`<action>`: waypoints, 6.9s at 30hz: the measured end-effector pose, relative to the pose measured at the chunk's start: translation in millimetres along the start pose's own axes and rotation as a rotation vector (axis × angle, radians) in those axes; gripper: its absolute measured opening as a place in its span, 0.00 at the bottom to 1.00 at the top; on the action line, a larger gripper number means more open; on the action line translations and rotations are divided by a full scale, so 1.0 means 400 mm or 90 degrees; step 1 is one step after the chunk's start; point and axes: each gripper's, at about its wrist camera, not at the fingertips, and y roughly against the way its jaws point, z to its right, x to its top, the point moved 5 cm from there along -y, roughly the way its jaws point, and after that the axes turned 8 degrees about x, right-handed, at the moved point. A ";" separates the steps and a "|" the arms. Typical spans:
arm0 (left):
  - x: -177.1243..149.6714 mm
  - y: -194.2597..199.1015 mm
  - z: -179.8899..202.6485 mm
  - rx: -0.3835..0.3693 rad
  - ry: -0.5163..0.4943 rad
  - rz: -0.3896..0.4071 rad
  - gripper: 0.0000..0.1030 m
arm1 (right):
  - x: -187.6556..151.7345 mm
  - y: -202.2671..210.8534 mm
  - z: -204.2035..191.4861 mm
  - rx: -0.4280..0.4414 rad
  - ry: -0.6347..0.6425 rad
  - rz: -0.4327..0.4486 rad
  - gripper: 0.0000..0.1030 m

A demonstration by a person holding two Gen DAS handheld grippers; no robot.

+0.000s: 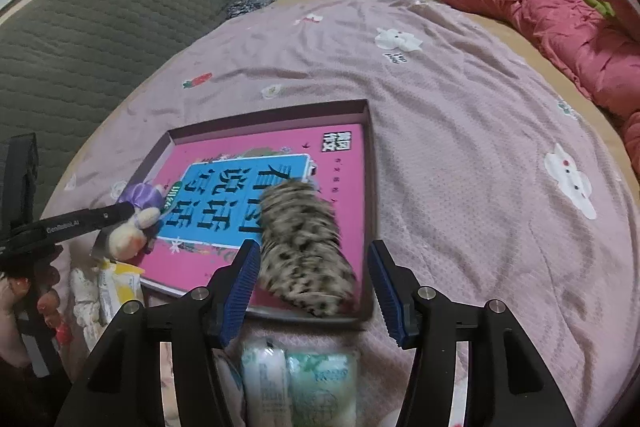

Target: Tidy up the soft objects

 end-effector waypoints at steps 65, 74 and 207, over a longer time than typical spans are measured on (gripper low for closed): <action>-0.028 0.313 -0.008 0.010 -0.027 0.074 0.52 | -0.010 0.264 -0.093 -0.039 0.036 0.105 0.66; -0.039 0.365 0.010 0.005 -0.040 0.090 0.52 | -0.025 0.309 -0.120 -0.037 0.054 0.116 0.66; -0.237 0.085 -0.075 -0.016 0.007 -0.062 0.55 | -0.241 0.068 -0.167 0.047 0.053 -0.045 0.23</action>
